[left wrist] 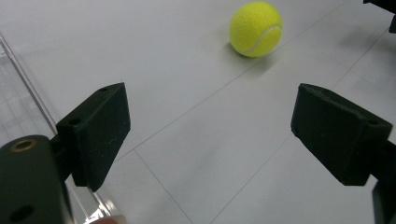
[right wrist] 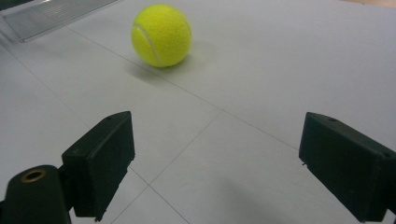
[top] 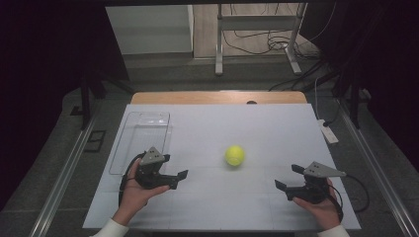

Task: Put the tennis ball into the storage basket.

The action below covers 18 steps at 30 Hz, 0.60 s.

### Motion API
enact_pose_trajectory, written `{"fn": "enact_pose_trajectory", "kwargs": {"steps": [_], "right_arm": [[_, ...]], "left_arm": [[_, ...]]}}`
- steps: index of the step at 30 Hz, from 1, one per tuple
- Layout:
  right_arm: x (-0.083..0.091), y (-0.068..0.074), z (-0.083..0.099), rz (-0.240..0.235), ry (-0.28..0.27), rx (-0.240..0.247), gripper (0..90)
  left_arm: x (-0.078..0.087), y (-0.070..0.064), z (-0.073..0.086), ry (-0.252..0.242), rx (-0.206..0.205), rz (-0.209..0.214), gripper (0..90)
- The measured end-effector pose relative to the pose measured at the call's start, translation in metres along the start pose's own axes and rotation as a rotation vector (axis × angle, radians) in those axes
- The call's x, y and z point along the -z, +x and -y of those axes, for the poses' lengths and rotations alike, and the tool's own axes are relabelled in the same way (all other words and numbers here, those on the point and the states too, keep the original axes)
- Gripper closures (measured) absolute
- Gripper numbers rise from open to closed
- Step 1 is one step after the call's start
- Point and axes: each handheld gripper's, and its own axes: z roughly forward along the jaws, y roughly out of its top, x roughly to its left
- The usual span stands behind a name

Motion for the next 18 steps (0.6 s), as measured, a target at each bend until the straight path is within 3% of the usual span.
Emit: {"fn": "enact_pose_trajectory", "kwargs": {"steps": [18], "right_arm": [[-0.002, 0.001, 0.001, -0.005, 0.006, 0.003, 11.0]], "left_arm": [[-0.013, -0.006, -0.019, 0.015, -0.028, 0.030, 12.8]]}}
